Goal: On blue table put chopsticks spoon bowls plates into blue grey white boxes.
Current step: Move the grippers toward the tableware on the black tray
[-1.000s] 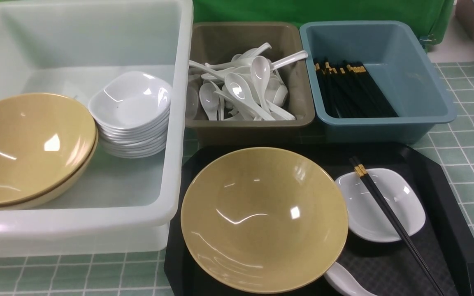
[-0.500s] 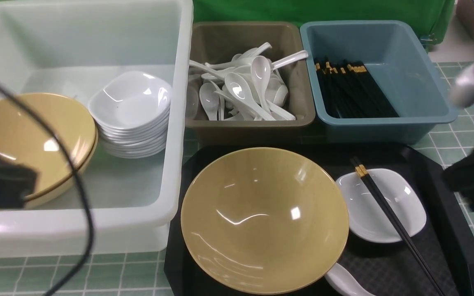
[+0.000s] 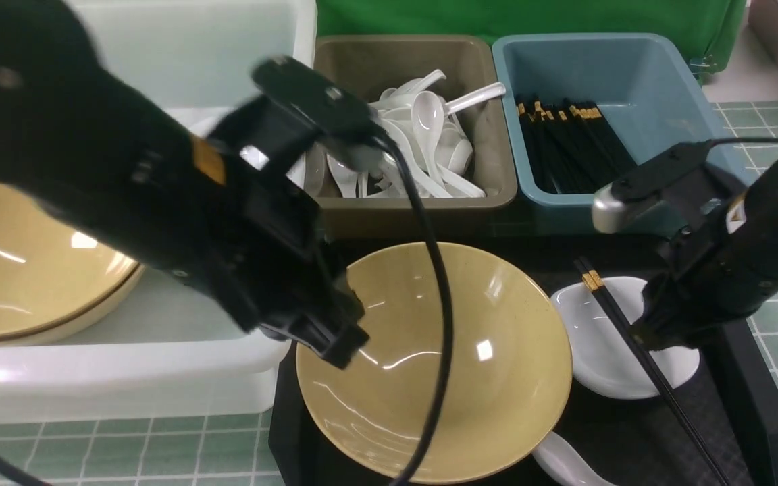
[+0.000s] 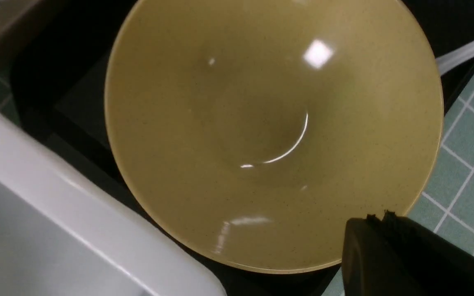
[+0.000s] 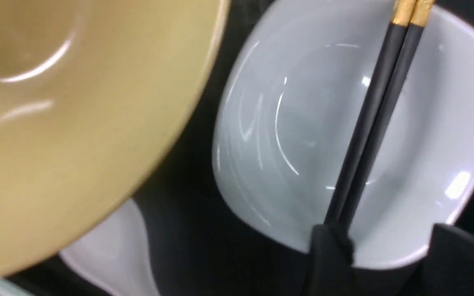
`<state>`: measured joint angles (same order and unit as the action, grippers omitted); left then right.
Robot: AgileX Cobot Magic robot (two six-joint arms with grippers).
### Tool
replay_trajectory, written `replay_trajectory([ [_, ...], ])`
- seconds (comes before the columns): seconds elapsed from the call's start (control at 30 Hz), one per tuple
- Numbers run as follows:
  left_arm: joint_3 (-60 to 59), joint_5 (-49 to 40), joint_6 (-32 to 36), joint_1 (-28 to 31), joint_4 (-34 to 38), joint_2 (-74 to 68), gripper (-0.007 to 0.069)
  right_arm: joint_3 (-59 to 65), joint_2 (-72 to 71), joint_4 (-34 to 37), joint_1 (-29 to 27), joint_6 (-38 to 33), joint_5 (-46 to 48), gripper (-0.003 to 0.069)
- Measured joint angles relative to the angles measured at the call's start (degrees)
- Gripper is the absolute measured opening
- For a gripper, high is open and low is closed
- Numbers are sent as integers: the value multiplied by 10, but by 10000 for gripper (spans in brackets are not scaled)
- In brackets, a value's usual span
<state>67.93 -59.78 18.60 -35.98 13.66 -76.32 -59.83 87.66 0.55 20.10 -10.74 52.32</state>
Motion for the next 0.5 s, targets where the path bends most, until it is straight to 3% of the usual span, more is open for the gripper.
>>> replay_trajectory([
  [0.1, 0, -6, 0, -1, -6, -15, 1, 0, 32, -2, 0, 3, -17, 451],
  [0.2, 0, -8, 0, -1, -15, -17, 1, 0, 56, -6, 0, 9, -36, 467],
  [0.5, 3, -9, 0, -4, -31, -17, 1, 0, 100, -15, 0, 63, -90, 433],
])
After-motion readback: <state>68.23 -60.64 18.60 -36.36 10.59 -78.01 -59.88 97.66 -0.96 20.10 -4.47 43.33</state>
